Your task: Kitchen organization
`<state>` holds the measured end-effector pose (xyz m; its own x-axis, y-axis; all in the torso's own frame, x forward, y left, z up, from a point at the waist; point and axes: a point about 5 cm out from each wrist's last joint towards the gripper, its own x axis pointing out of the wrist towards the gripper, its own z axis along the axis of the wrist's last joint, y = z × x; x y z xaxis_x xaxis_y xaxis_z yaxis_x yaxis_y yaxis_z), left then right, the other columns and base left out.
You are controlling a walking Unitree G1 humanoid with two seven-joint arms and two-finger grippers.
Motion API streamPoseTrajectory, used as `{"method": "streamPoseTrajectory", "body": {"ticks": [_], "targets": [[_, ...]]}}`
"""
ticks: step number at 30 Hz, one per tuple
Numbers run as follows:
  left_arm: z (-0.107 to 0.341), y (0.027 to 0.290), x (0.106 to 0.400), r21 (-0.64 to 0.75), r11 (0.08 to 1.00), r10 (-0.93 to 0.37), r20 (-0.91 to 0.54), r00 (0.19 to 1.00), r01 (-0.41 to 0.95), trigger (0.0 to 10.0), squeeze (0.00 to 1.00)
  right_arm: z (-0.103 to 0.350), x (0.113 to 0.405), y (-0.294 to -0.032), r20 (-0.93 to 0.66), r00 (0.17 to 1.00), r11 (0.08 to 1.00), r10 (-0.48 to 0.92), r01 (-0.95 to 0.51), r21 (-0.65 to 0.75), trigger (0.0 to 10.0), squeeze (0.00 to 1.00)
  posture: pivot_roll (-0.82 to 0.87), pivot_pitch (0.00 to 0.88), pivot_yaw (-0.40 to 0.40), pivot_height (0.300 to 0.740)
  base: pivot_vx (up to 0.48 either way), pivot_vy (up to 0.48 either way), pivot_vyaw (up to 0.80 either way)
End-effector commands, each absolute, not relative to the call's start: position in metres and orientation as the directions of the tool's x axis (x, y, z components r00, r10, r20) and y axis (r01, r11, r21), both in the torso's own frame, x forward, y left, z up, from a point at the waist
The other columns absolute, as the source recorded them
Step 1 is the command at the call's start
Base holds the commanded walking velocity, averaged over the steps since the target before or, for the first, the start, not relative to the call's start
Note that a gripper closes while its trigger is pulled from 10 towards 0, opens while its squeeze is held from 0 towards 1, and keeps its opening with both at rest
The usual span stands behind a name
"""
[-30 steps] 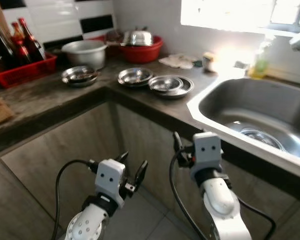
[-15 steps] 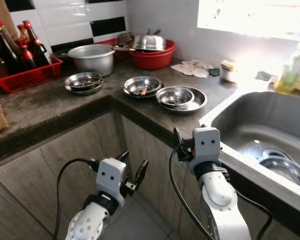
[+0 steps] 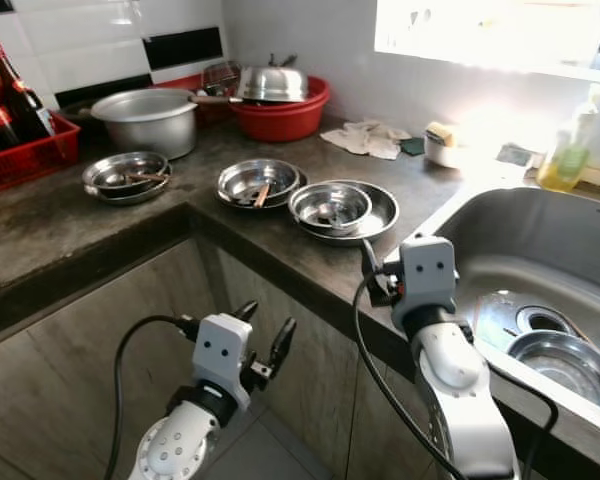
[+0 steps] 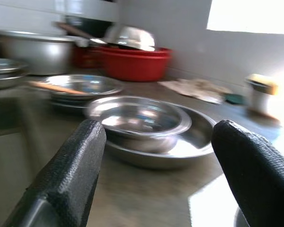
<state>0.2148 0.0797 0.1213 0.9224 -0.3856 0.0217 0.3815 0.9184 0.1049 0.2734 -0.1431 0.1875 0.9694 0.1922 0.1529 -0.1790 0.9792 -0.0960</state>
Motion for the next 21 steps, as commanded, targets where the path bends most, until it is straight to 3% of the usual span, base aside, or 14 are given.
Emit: {"method": "streamPoseTrajectory", "body": {"ticks": [1,8,21], "targets": [[0.124,0.078,0.214,0.102,0.915,-0.395,0.026,0.918,0.39,10.0,0.0,0.189,0.282,-0.144,0.161,0.96,0.97,0.231,-0.214,-0.113,10.0,0.0,0.11,0.012,-0.042,0.74,0.0,0.0,0.0],[0.127,0.077,0.211,0.097,0.914,-0.398,0.035,0.917,0.393,10.0,0.0,0.19,0.305,-0.144,0.161,0.949,0.957,0.272,-0.249,-0.152,10.0,0.0,0.12,0.027,-0.052,0.74,0.0,0.0,0.0],[0.134,0.072,0.199,0.08,0.905,-0.422,0.063,0.904,0.417,10.0,0.0,0.185,0.35,-0.14,0.15,0.962,0.971,0.229,-0.214,-0.108,10.0,0.0,0.16,0.055,-0.077,0.74,0.0,0.0,0.0]]}}
